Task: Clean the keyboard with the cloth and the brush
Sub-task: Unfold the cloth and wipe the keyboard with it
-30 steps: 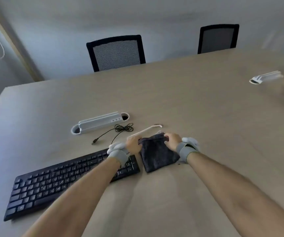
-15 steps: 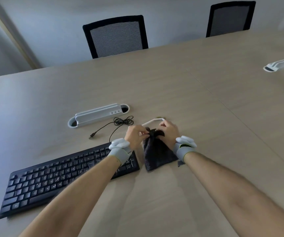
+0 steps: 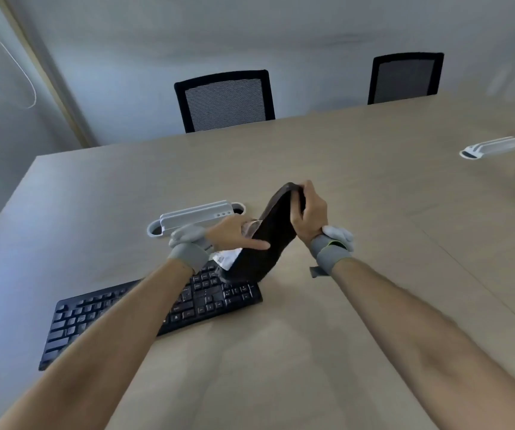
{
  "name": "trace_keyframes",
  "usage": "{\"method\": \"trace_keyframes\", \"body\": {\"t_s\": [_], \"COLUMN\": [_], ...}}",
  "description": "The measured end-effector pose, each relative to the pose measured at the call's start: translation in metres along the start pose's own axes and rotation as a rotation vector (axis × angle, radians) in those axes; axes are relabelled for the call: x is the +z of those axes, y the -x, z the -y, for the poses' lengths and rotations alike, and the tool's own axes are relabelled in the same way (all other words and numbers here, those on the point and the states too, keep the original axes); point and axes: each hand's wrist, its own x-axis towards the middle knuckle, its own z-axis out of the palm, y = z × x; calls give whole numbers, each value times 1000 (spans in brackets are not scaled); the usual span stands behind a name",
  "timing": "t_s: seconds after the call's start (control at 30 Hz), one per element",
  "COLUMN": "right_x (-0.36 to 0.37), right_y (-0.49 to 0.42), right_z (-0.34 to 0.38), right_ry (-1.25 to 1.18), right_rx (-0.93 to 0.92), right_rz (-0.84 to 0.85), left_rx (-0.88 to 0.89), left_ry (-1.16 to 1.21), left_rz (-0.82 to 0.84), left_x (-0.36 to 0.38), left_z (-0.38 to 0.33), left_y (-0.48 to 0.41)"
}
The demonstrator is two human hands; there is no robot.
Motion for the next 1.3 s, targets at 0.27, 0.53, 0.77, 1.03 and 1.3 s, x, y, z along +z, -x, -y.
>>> {"method": "trace_keyframes", "body": {"t_s": [0.27, 0.53, 0.77, 1.03, 1.3], "right_x": [7, 72, 100, 104, 109], "right_y": [-18, 31, 66, 90, 81], "right_z": [47, 8, -13, -50, -38], "right_ry": [-213, 277, 40, 226, 124], "right_rx": [90, 556, 675, 1078, 1268], "right_rz": [-22, 754, 676, 618, 702], "left_rx": [-342, -595, -393, -460, -218], "left_ry": [796, 33, -381, -306, -325], "left_rz": [36, -206, -737, -184, -223], "left_x": [-55, -46, 5, 96, 123], "left_z": [26, 106, 136, 129, 125], "left_y": [60, 56, 60, 34, 27]}}
